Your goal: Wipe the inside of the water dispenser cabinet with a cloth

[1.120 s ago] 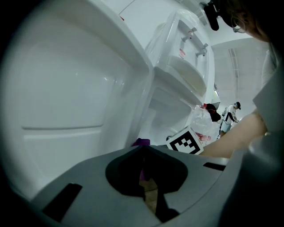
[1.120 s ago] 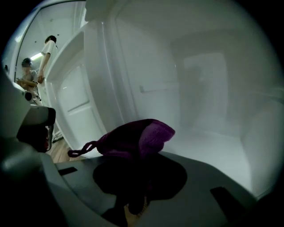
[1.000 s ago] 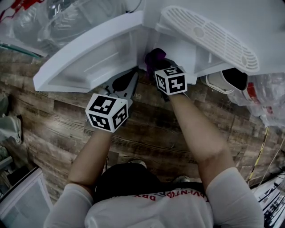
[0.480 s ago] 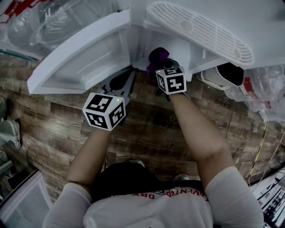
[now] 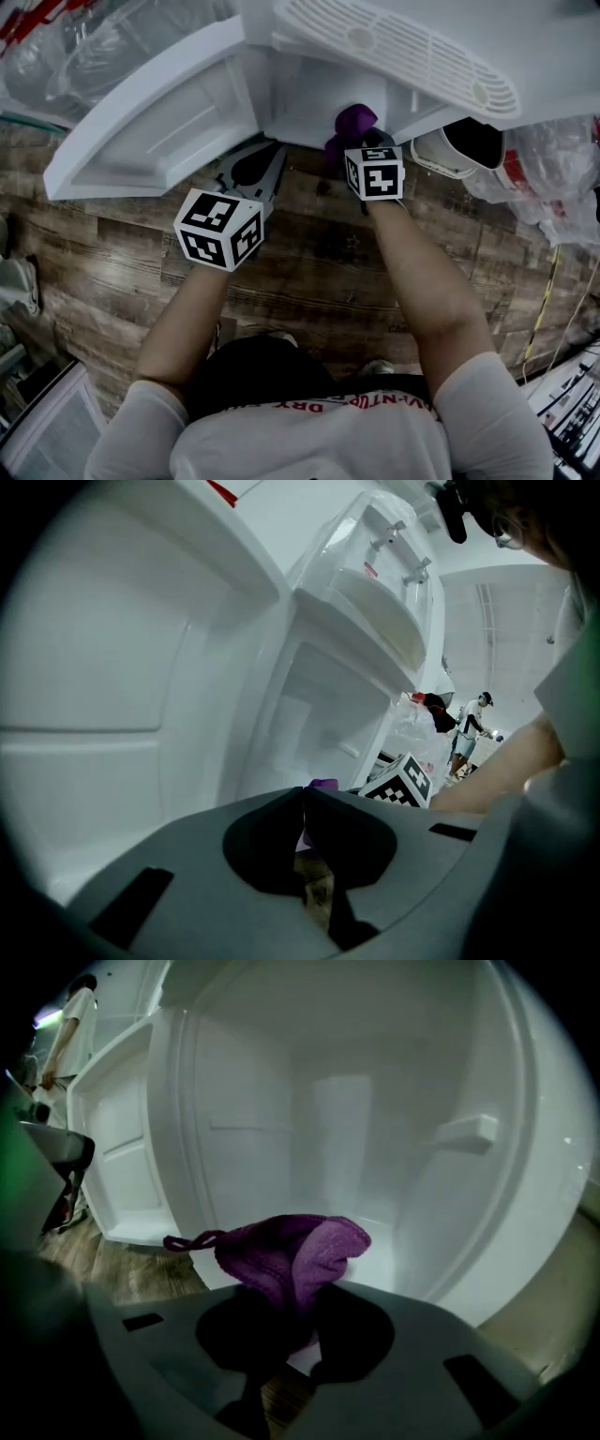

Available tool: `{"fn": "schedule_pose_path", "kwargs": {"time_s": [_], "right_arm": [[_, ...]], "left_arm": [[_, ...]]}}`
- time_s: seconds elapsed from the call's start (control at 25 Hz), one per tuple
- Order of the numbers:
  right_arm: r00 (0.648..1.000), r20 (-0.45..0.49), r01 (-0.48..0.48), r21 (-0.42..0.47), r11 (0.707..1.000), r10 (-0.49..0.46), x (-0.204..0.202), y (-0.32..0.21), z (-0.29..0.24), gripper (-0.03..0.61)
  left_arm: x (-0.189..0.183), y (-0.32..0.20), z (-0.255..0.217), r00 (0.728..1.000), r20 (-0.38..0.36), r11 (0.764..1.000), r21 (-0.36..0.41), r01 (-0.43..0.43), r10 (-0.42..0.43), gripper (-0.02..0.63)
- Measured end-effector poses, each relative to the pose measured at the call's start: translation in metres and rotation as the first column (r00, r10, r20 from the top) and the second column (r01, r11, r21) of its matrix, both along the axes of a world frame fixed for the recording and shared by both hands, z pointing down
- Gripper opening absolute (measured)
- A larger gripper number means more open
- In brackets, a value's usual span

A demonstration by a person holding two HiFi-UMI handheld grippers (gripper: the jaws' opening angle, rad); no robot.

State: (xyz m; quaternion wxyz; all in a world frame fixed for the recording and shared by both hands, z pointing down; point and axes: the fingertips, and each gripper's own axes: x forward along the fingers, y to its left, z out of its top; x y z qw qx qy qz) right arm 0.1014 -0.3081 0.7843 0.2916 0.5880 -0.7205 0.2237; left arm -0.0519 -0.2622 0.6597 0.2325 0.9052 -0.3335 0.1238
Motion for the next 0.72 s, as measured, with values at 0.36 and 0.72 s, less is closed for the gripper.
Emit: {"fn": "schedule_pose_path", "kwargs": {"time_s": [0.36, 0.72], "right_arm": [[0.987, 0.013, -0.159, -0.007, 0.987, 0.159, 0.042, 0.019, 0.000, 0.094], [0.983, 0.000, -0.186, 0.025, 0.982, 0.186, 0.062, 0.030, -0.019, 0.094]], "left_arm": [[0.004, 0.001, -0.011, 0.998, -0.057, 1.000, -0.025, 0.008, -0.009, 0.028], [0.017, 0.009, -0.019, 0.996, -0.085, 0.999, -0.034, -0.005, 0.002, 0.028]]}}
